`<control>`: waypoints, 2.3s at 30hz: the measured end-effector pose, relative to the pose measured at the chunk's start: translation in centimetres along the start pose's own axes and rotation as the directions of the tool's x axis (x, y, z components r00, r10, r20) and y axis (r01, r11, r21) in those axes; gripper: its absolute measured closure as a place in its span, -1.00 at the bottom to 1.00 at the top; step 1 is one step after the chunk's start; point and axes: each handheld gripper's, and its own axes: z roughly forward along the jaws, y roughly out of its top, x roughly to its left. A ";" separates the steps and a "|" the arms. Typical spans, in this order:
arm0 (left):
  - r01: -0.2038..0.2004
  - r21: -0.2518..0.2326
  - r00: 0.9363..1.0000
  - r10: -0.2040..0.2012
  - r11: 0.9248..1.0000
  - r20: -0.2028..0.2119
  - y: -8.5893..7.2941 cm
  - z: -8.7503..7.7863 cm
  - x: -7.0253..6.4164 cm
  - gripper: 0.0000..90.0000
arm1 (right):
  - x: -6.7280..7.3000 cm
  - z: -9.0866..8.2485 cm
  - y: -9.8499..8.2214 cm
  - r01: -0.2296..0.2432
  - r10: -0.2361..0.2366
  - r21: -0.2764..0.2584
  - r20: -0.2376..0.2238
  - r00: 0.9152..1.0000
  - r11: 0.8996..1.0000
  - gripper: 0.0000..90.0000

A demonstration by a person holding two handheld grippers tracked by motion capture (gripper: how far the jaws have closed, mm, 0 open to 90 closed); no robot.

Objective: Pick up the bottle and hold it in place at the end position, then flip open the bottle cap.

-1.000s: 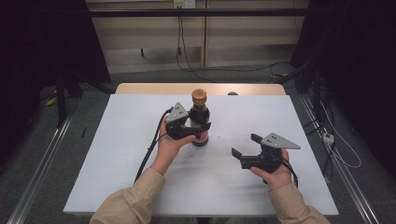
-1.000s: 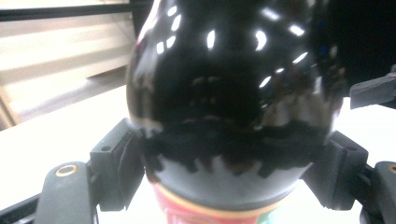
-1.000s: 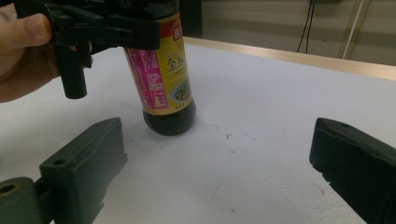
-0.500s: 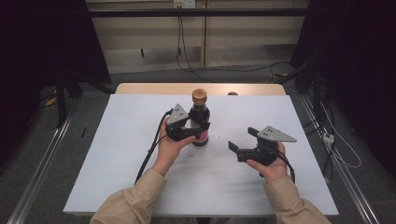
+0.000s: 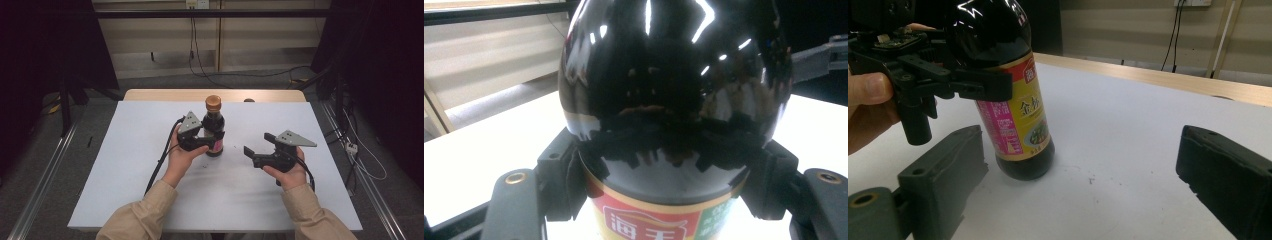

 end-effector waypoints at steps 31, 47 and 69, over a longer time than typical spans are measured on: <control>0.000 0.001 1.000 0.000 1.000 -0.003 0.0 0.0 -0.1 -0.32 | 1.3 1.8 6.7 0.063 -0.060 0.019 -0.121 0.991 0.998 0.46; 0.003 0.001 1.000 -0.003 1.000 -0.005 0.0 0.0 -0.1 -0.32 | 2.1 3.0 9.7 0.062 -0.054 0.046 -0.164 0.985 0.997 1.00; 0.005 0.008 1.000 -0.005 1.000 -0.008 0.1 0.0 -0.1 -0.32 | 3.2 4.6 11.7 0.104 -0.090 0.063 -0.200 0.976 0.993 1.00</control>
